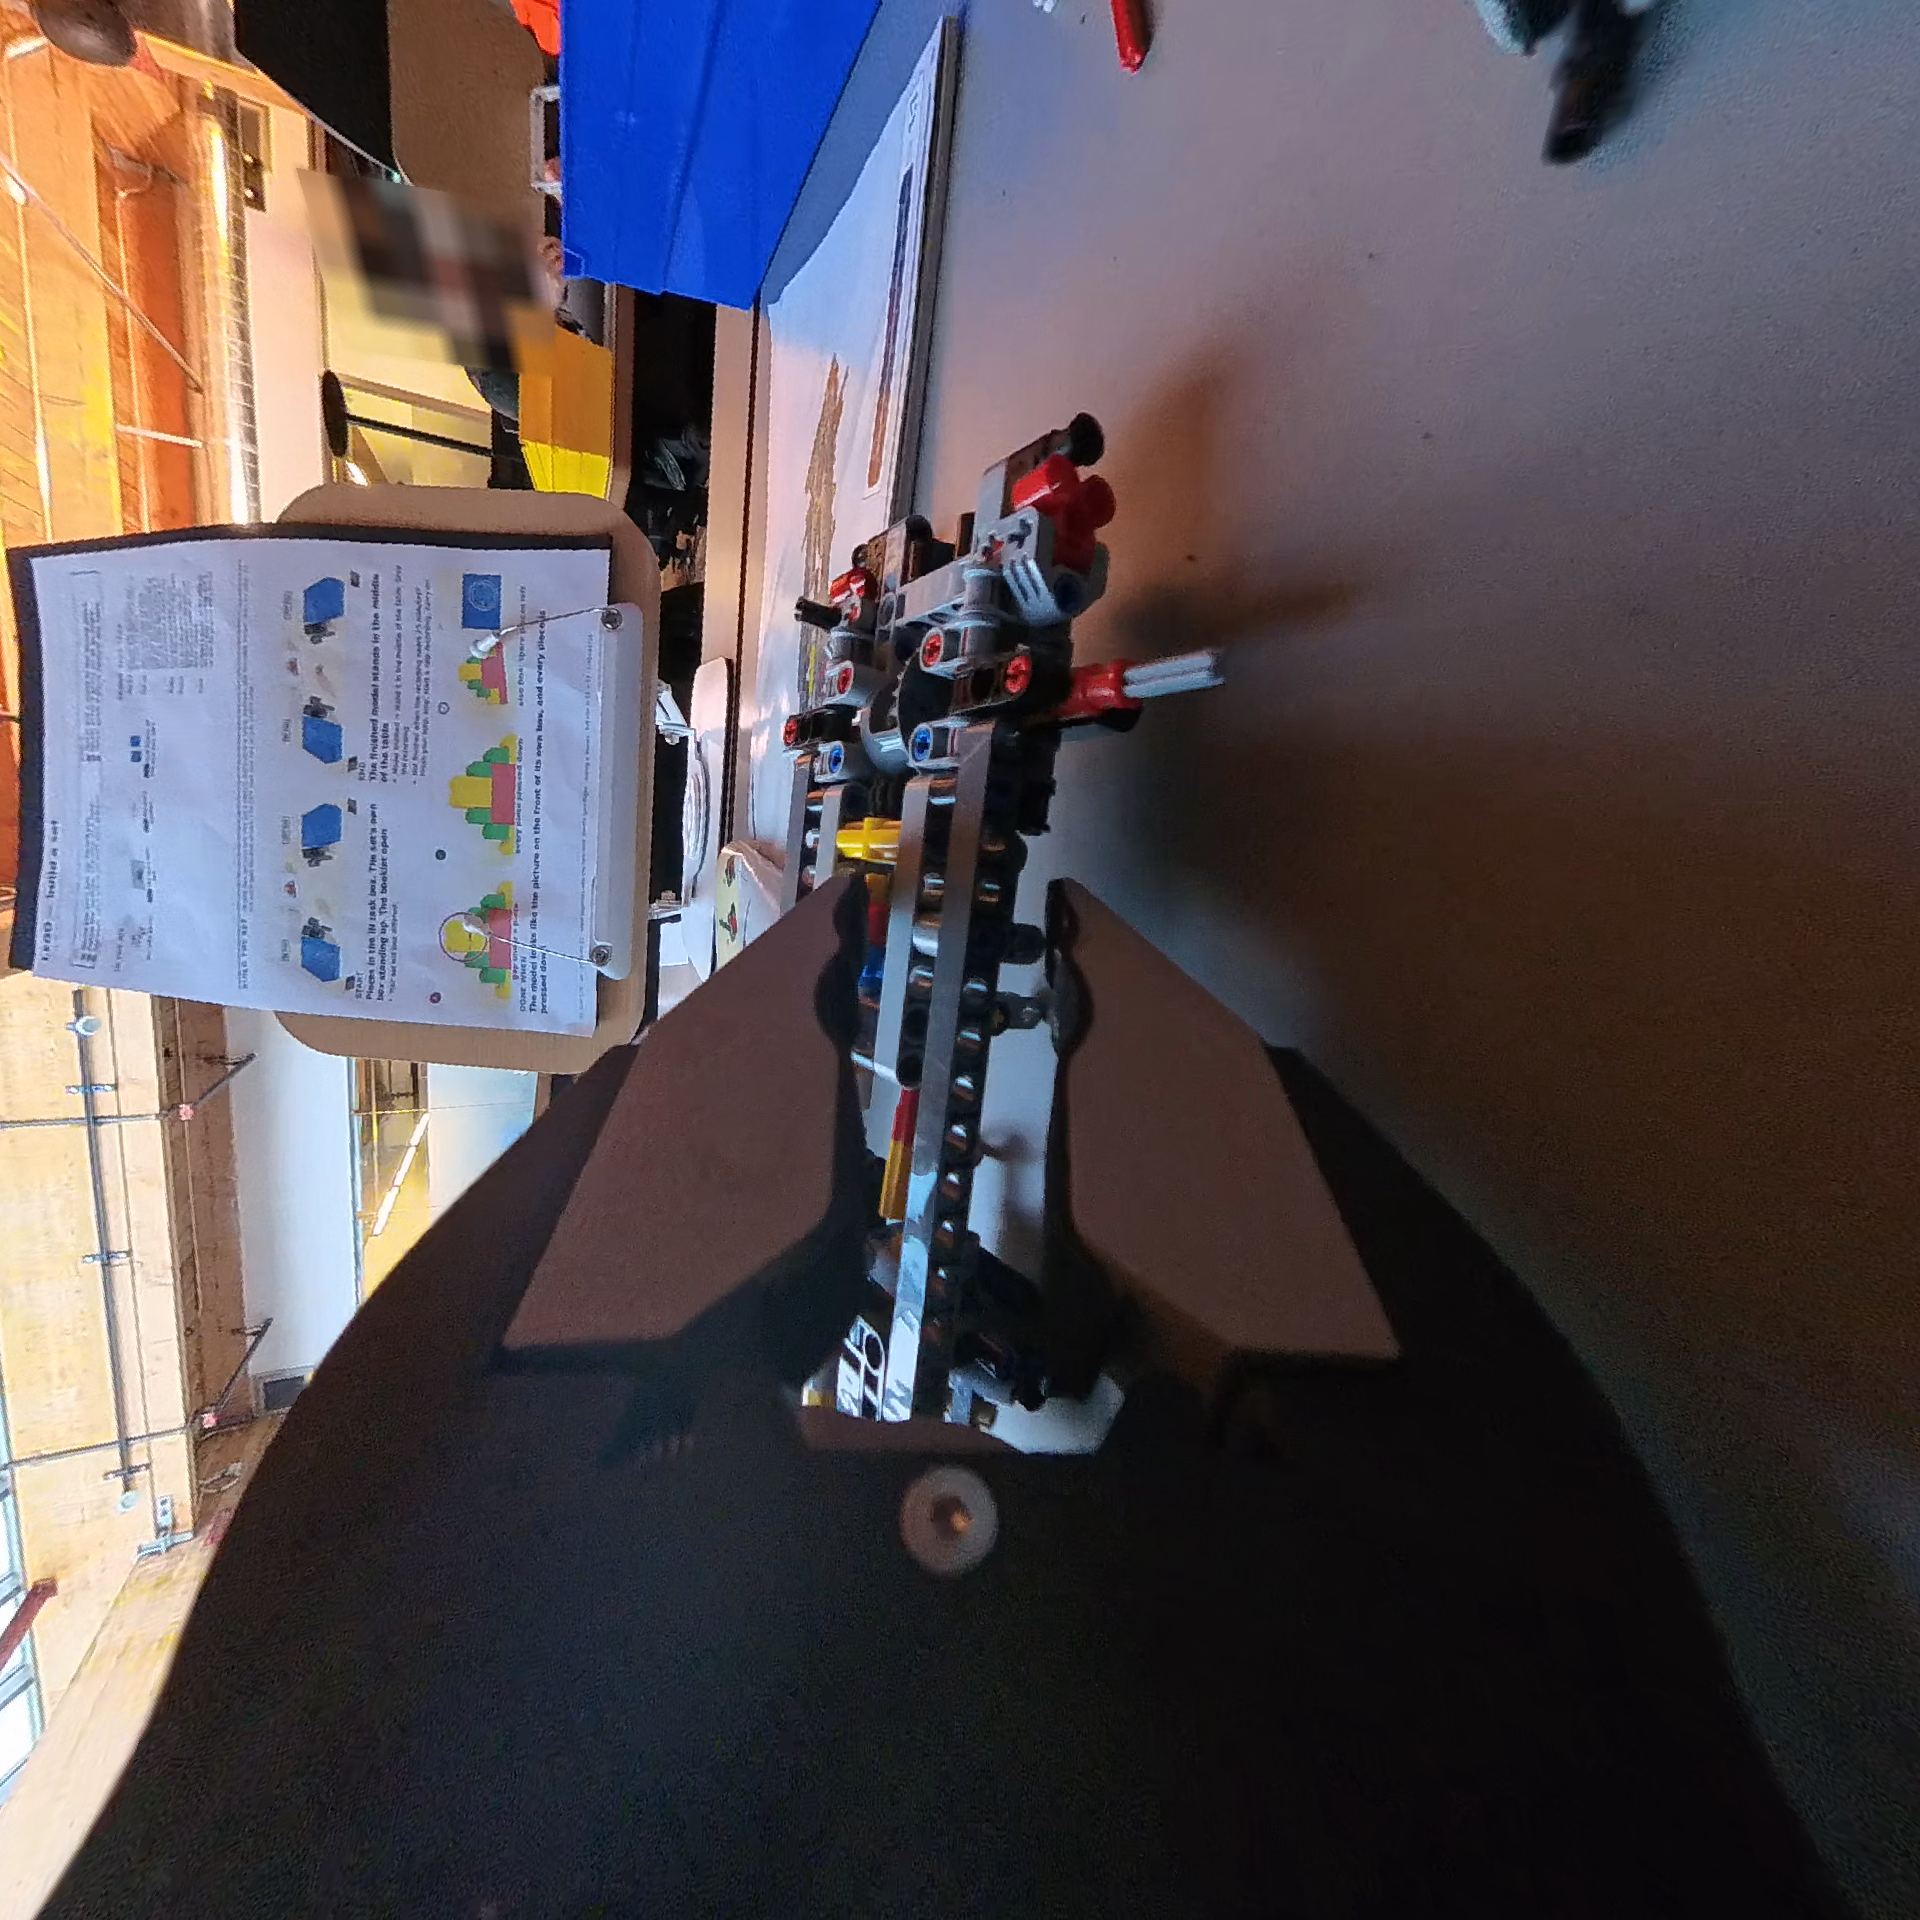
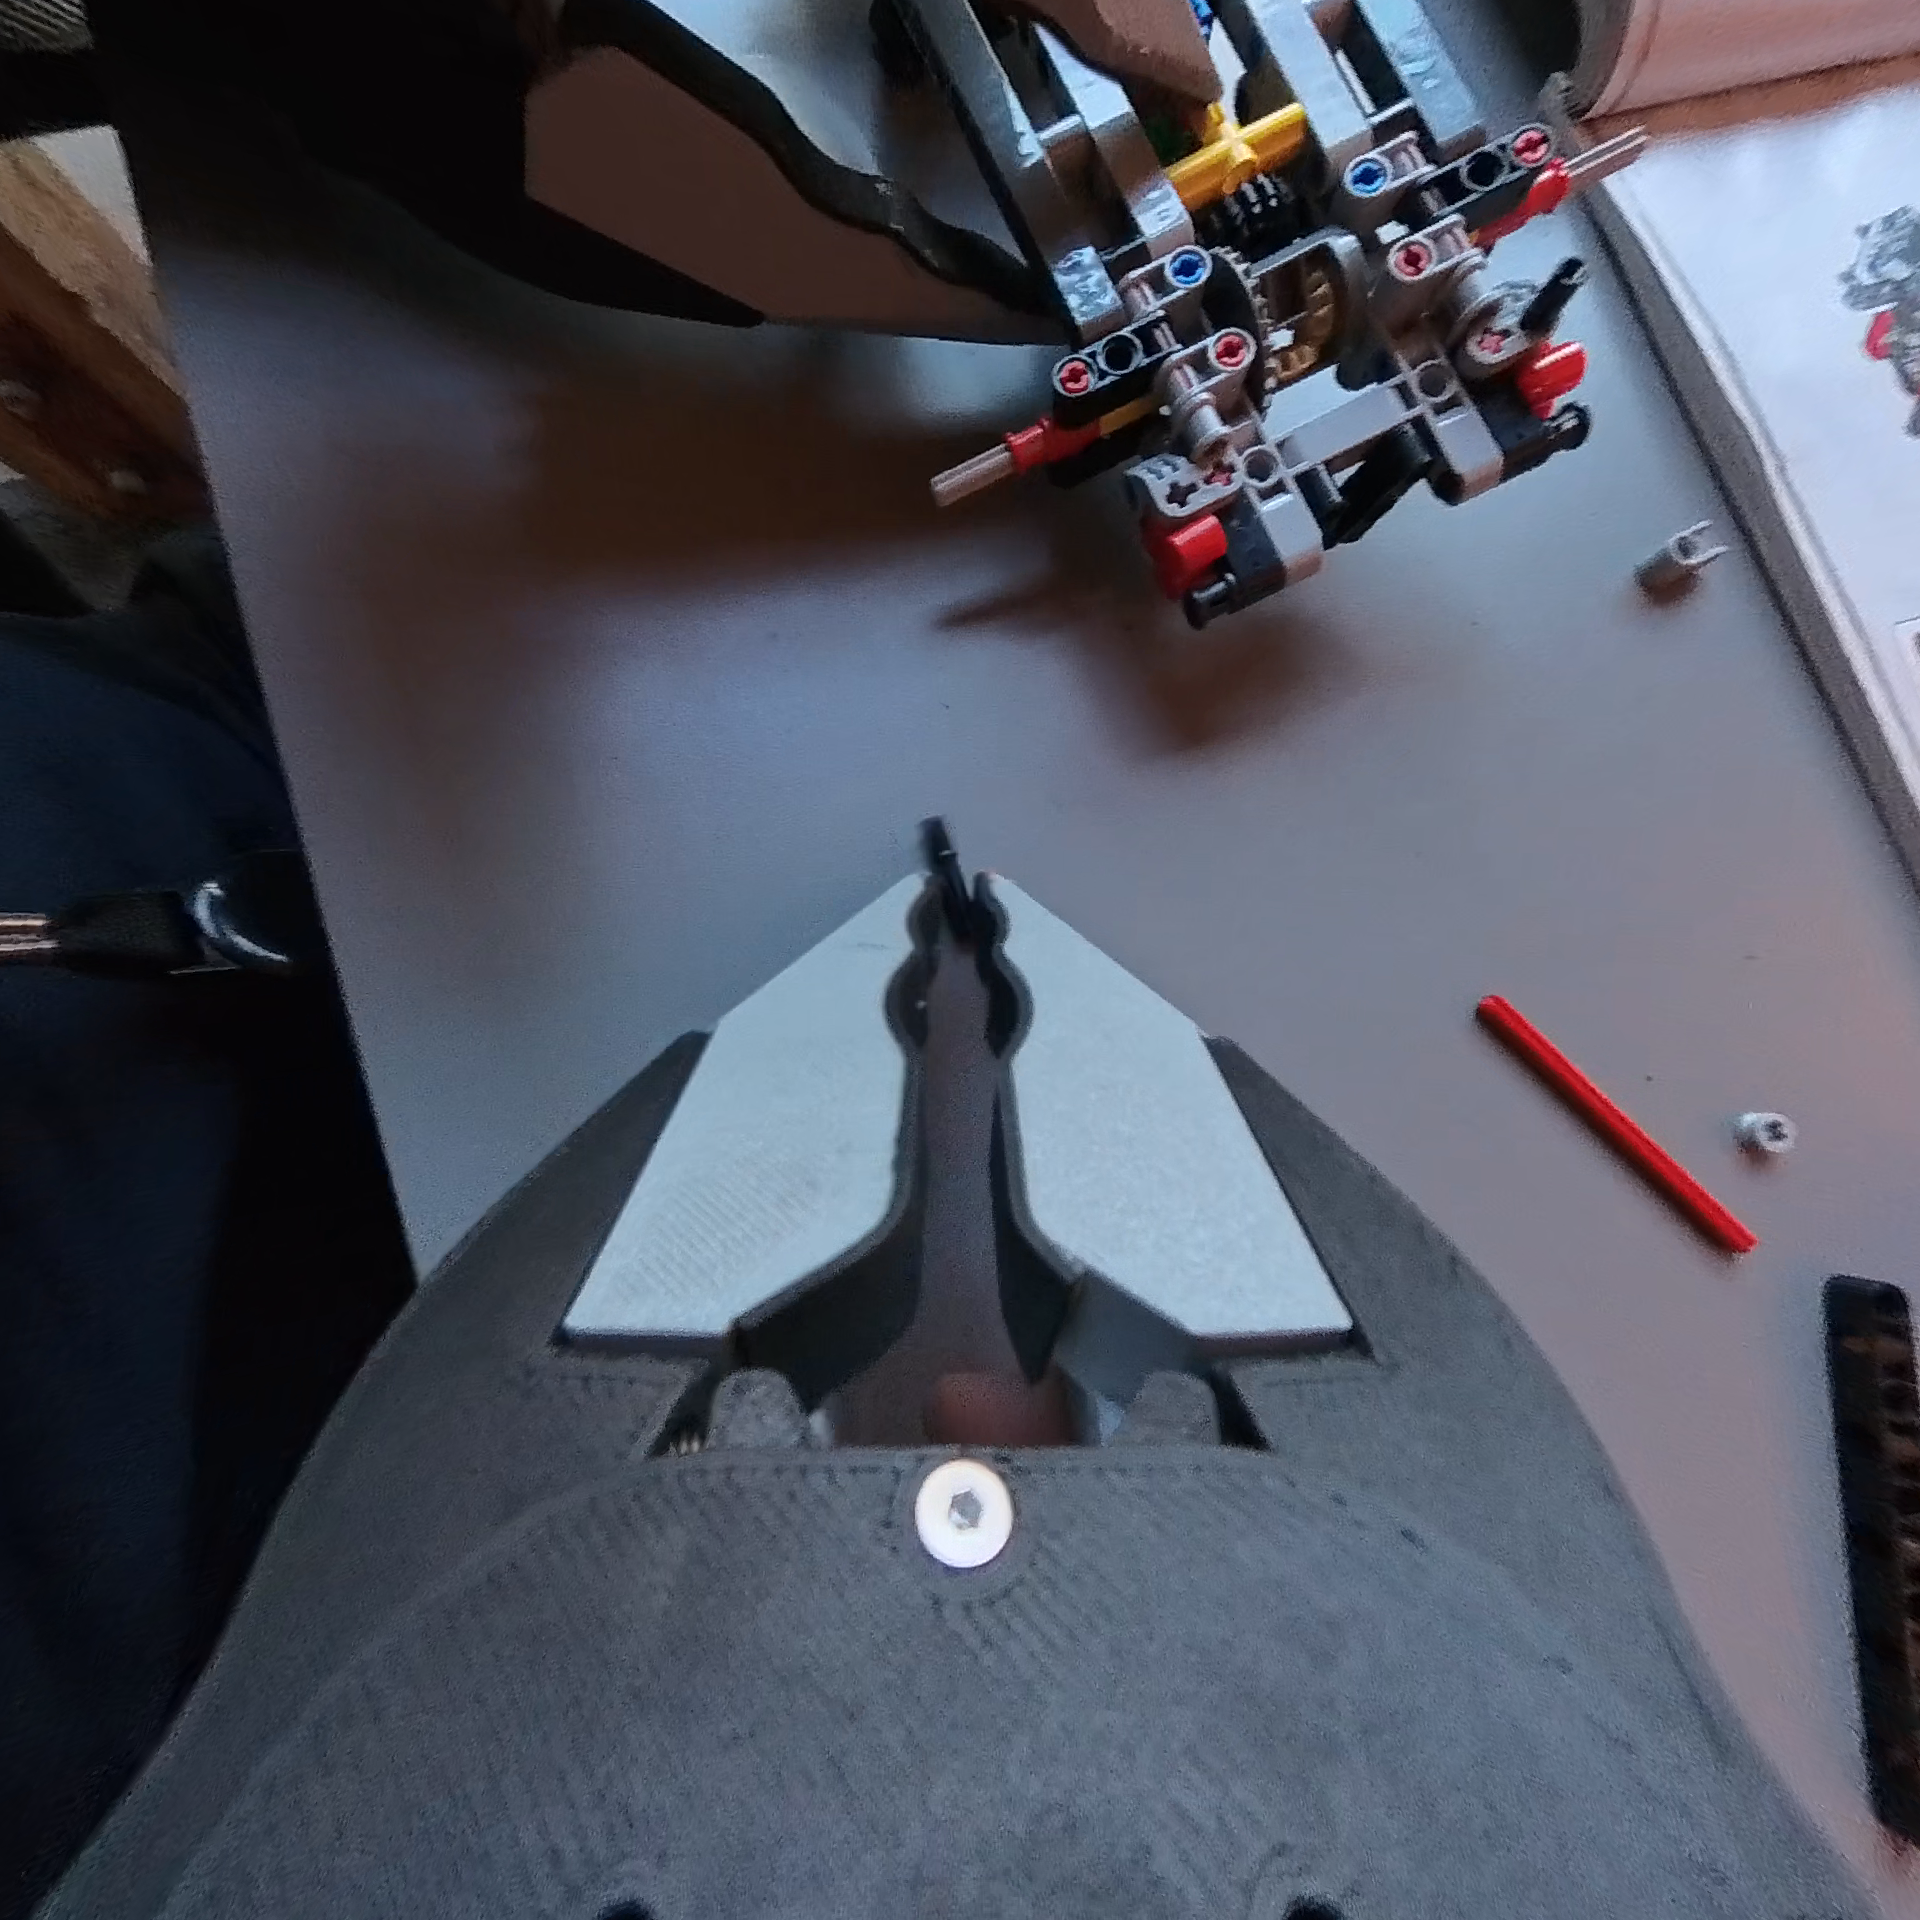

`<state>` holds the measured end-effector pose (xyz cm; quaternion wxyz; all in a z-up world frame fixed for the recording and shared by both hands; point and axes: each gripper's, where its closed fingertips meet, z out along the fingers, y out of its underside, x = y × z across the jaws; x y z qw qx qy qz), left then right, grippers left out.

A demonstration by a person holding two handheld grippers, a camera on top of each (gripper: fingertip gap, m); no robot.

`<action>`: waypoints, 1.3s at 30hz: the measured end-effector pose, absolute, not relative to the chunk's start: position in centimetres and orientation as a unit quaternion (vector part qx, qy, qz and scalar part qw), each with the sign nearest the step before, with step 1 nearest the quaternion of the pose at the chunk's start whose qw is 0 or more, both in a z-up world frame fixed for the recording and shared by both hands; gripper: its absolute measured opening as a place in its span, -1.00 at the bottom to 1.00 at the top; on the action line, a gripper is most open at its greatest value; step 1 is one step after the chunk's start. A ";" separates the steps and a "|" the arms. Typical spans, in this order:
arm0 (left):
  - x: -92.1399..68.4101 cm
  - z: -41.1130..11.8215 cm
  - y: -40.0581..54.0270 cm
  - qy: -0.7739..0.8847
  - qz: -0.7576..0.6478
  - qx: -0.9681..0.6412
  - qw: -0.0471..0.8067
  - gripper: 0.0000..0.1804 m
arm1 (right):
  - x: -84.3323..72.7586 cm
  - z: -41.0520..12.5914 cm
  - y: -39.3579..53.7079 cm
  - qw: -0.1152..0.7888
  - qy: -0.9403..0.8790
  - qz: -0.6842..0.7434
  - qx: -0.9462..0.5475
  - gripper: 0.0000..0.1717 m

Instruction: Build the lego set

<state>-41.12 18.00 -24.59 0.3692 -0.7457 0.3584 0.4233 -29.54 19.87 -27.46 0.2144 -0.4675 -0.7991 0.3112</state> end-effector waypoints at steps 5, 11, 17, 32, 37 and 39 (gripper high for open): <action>-41.3 -24.3 17.7 0.346 0.421 -0.750 0.374 -0.57 | -29.7 -27.5 19.9 0.217 -0.803 0.321 -0.454 -0.99; -41.3 -24.2 16.7 0.336 0.417 -0.756 0.377 -0.48 | -30.0 -27.1 20.8 0.219 -0.790 0.345 -0.457 -1.00; -41.0 -23.8 13.6 0.279 0.359 -0.783 0.423 -0.47 | -30.5 -23.9 22.9 0.279 -0.756 0.420 -0.418 -1.00; -39.8 -20.5 14.6 0.250 0.263 -0.781 0.508 -0.54 | -30.7 -26.6 24.3 0.217 -0.829 0.370 -0.360 -0.99; -39.9 -20.3 15.5 0.251 0.254 -0.780 0.514 -0.55 | -30.6 -26.8 24.2 0.223 -0.834 0.361 -0.353 -0.99; -39.6 -20.6 15.5 0.248 0.254 -0.781 0.515 -0.55 | -30.7 -26.4 24.3 0.231 -0.828 0.368 -0.353 -1.00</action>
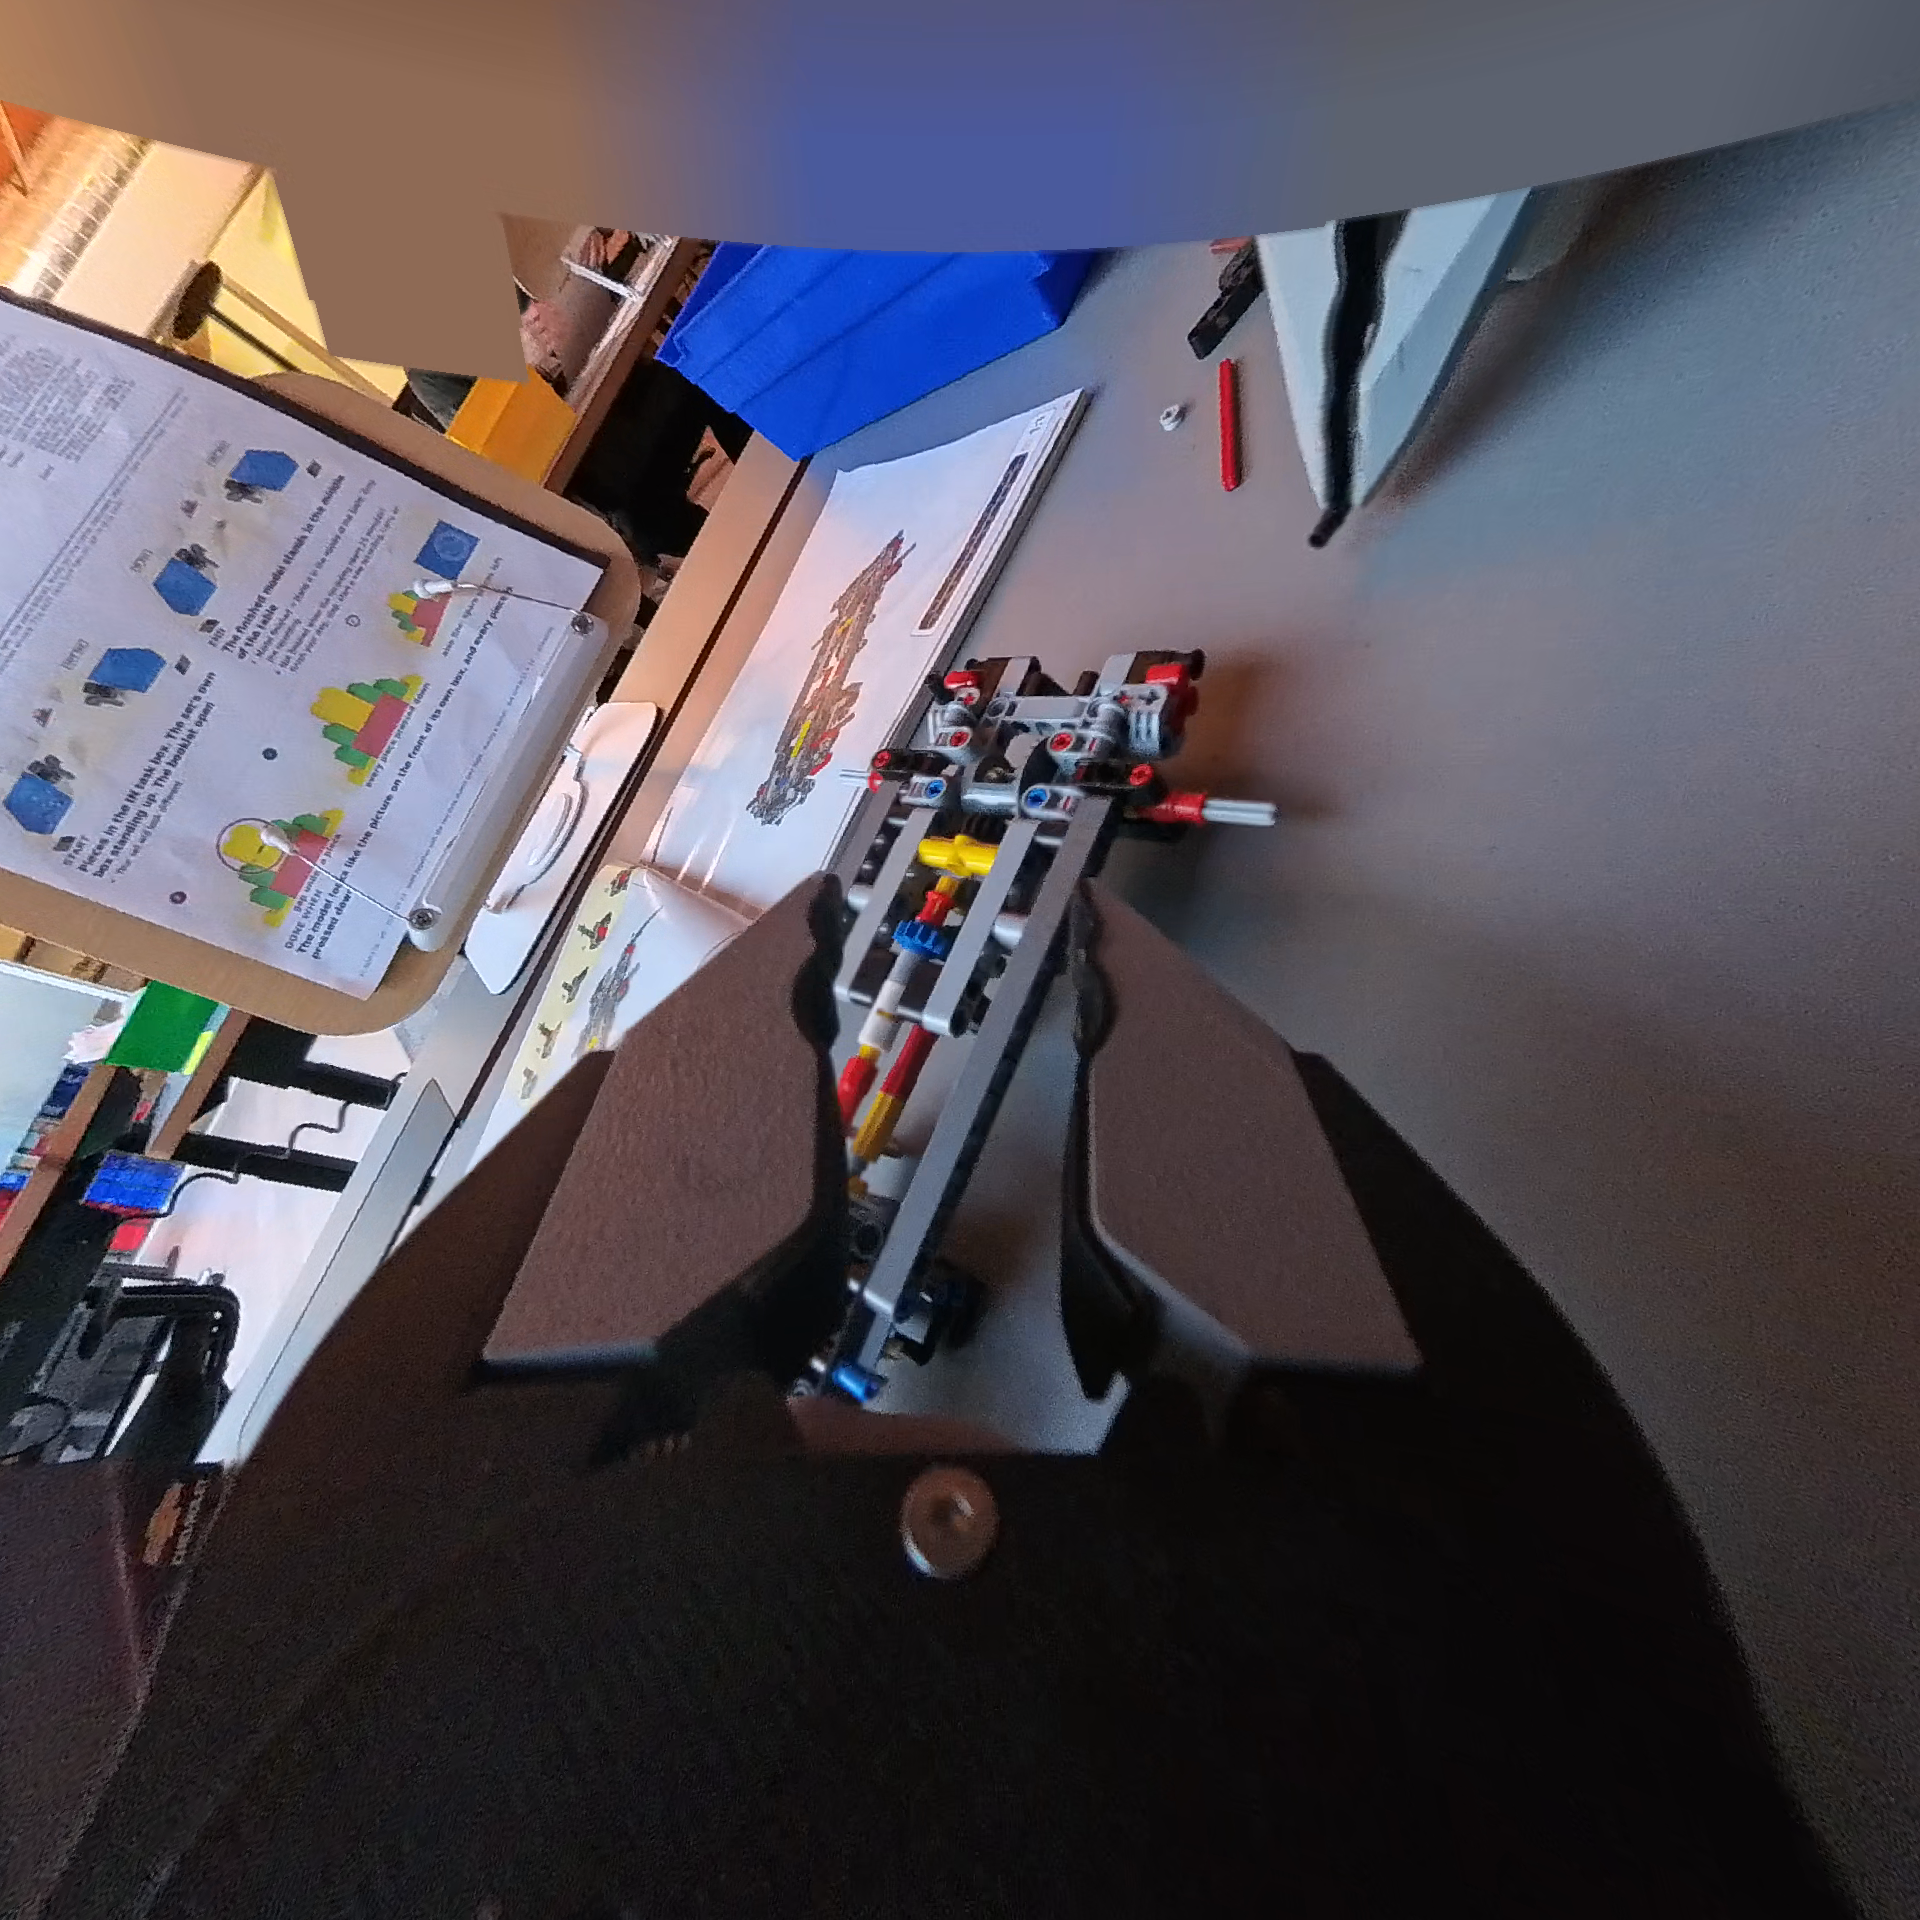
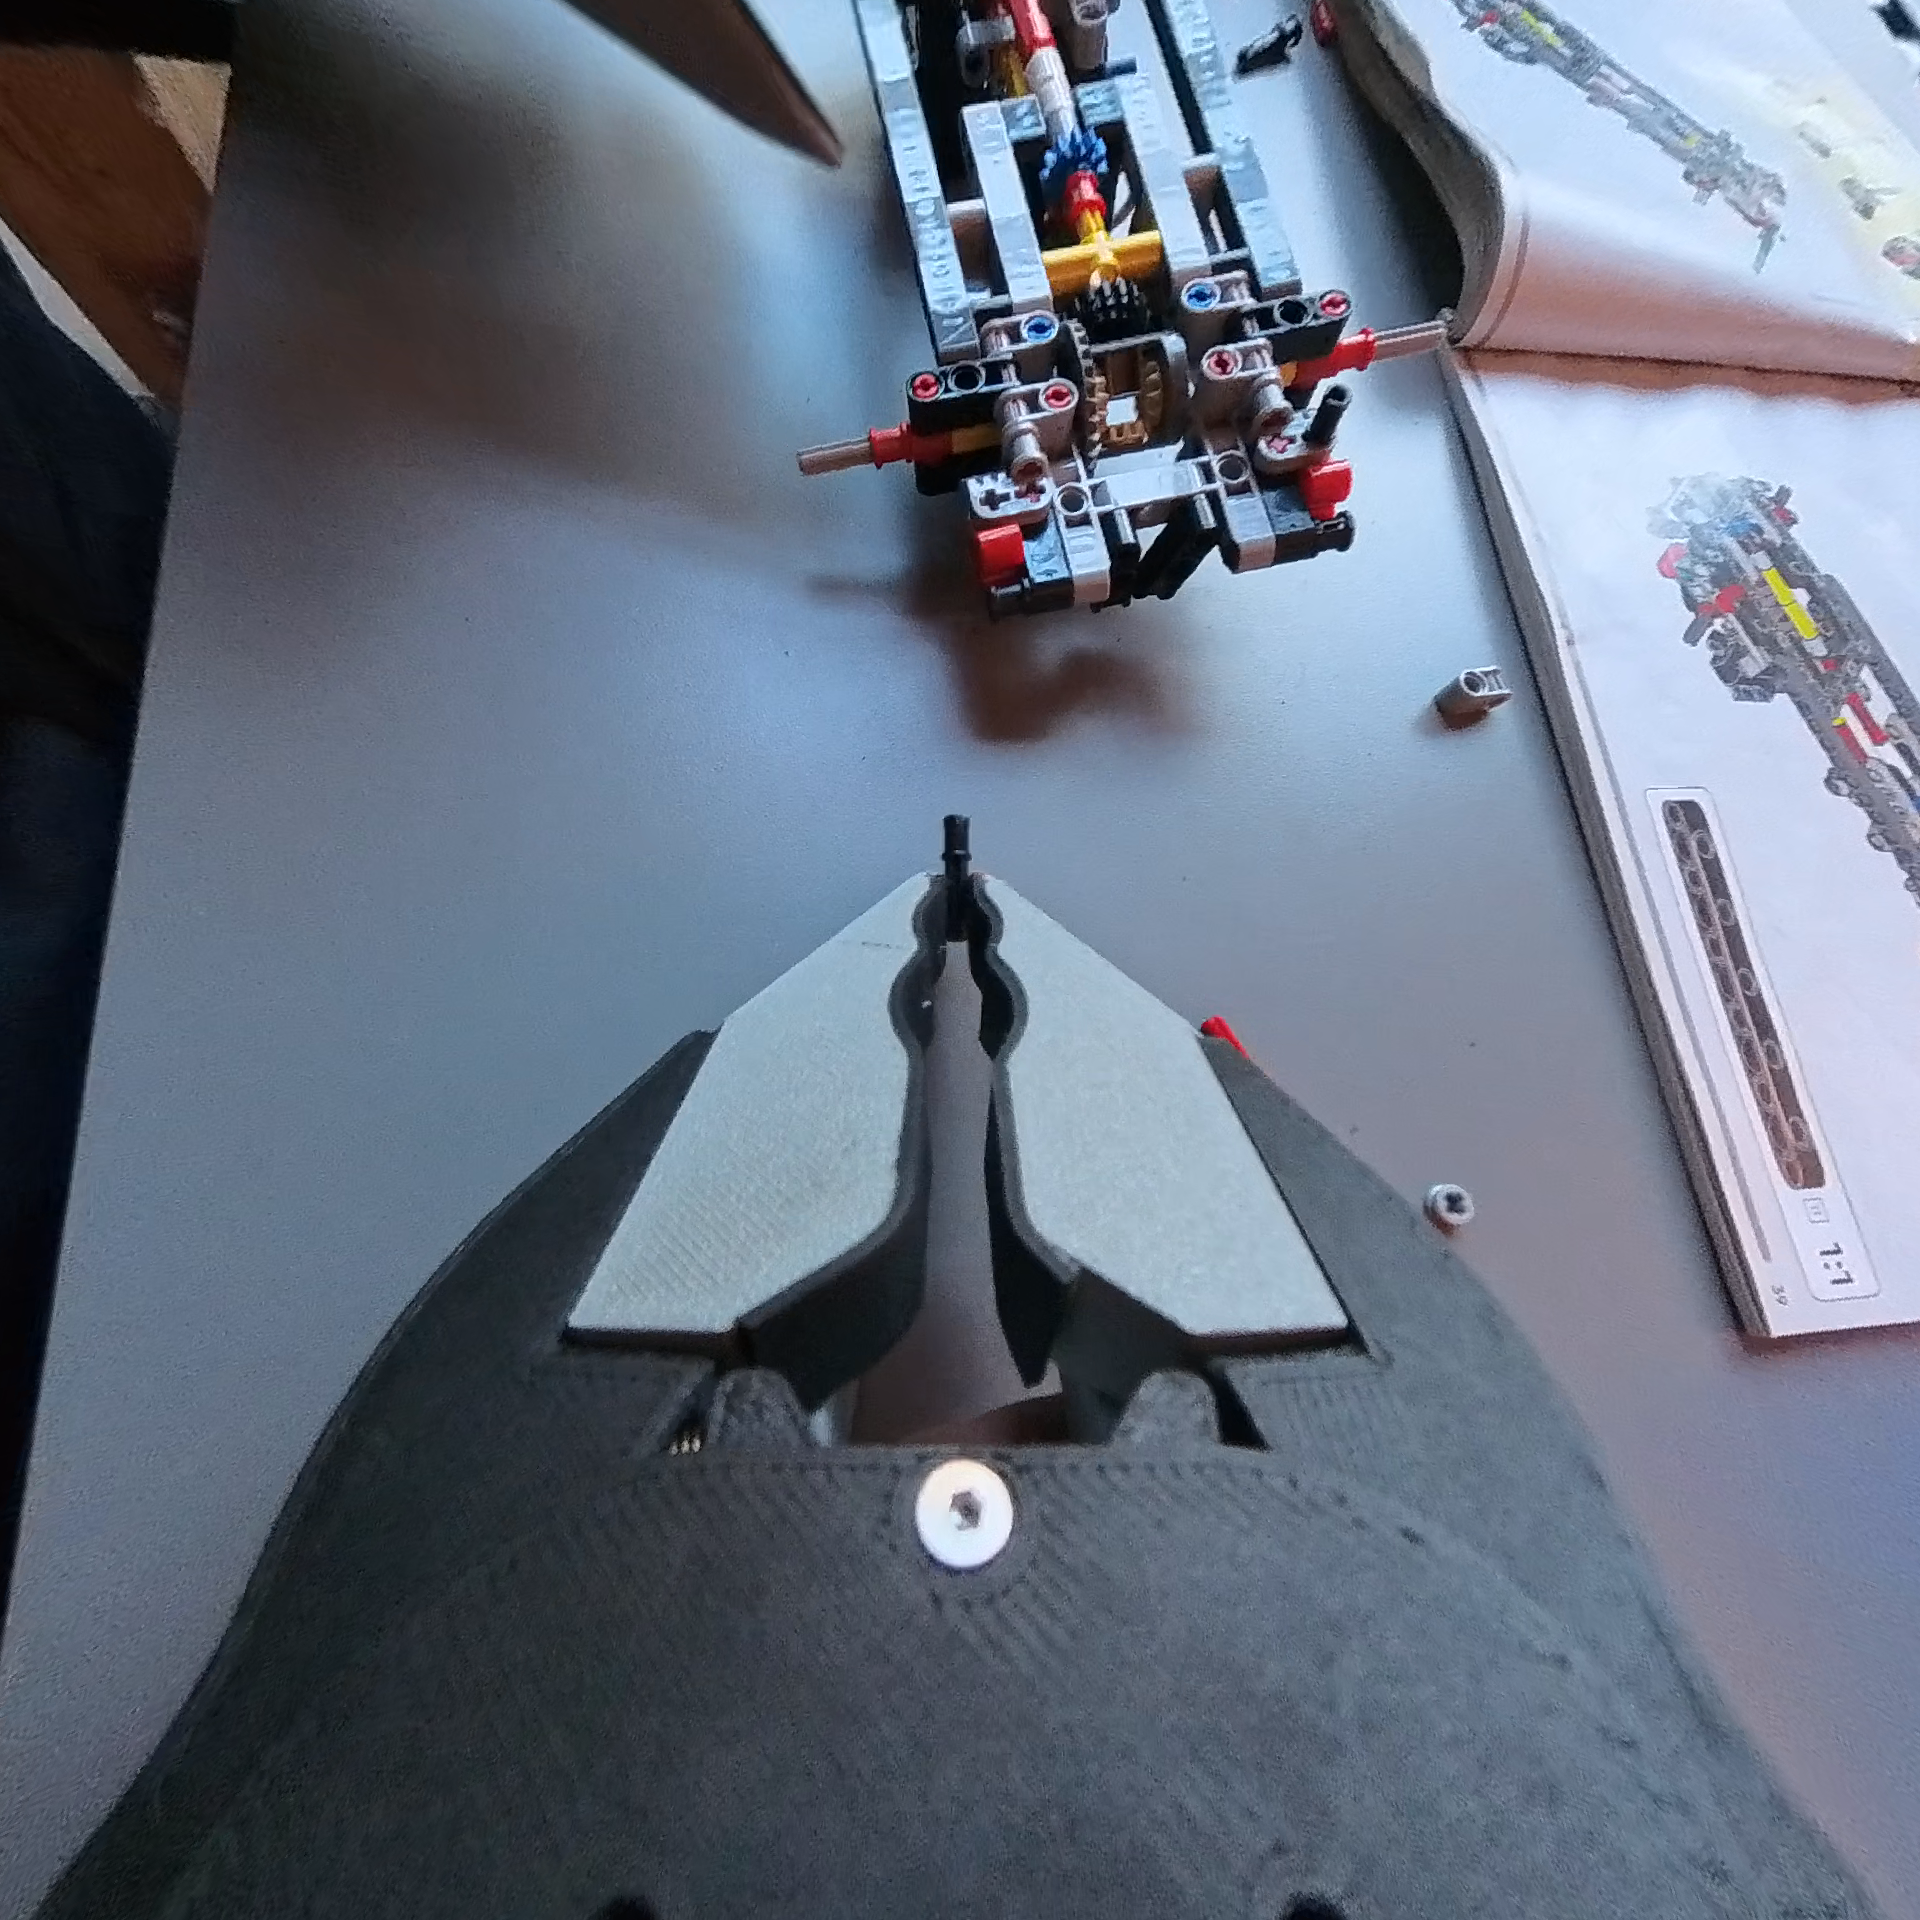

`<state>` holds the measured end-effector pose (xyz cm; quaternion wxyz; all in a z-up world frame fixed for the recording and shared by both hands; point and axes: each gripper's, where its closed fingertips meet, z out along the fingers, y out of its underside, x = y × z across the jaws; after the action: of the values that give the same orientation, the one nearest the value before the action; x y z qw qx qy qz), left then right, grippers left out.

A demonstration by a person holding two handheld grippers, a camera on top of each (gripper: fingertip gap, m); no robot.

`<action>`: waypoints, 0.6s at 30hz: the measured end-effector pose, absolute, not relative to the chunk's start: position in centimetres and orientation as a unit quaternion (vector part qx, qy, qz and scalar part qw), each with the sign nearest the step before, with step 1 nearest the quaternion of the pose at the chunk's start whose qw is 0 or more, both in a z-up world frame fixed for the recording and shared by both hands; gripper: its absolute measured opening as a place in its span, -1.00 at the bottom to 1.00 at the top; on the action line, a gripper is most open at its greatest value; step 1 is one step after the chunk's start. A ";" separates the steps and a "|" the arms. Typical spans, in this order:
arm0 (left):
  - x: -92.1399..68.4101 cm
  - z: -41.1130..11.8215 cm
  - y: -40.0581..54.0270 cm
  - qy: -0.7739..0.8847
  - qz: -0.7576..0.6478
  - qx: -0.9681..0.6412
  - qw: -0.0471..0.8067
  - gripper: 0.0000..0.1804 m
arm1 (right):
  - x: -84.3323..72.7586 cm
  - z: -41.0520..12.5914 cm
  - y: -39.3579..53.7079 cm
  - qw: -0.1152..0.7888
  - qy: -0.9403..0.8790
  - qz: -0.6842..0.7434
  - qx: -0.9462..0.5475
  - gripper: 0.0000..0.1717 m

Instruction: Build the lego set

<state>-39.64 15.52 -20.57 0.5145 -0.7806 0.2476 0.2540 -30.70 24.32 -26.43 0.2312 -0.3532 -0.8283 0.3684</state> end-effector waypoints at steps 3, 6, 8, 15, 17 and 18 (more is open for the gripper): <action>-38.5 -20.1 15.5 0.245 0.246 -0.776 0.527 -0.59 | -31.0 -24.8 24.0 0.239 -0.800 0.418 -0.358 -1.00; -36.0 -19.1 16.0 0.225 0.192 -0.776 0.557 -0.66 | -31.4 -21.8 22.6 0.236 -0.748 0.508 -0.355 -0.99; -33.5 -19.2 16.7 0.201 0.105 -0.793 0.566 -0.67 | -31.4 -19.7 21.2 0.222 -0.708 0.574 -0.346 -0.99; -32.2 -19.9 18.7 0.107 0.019 -0.811 0.574 -0.58 | -31.8 -15.5 18.7 0.119 -0.568 0.723 -0.374 -1.00; -32.7 -18.5 18.8 0.118 0.091 -0.788 0.598 -0.56 | -32.1 -14.5 18.9 0.056 -0.491 0.773 -0.397 -1.00; -32.8 -17.7 18.9 0.128 0.130 -0.773 0.607 -0.55 | -32.3 -14.2 19.0 0.020 -0.454 0.793 -0.406 -1.00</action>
<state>-32.81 18.86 -17.71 0.6072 -0.7734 0.1278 0.1299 -32.28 19.02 -14.24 0.0200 -0.4064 -0.4539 0.7927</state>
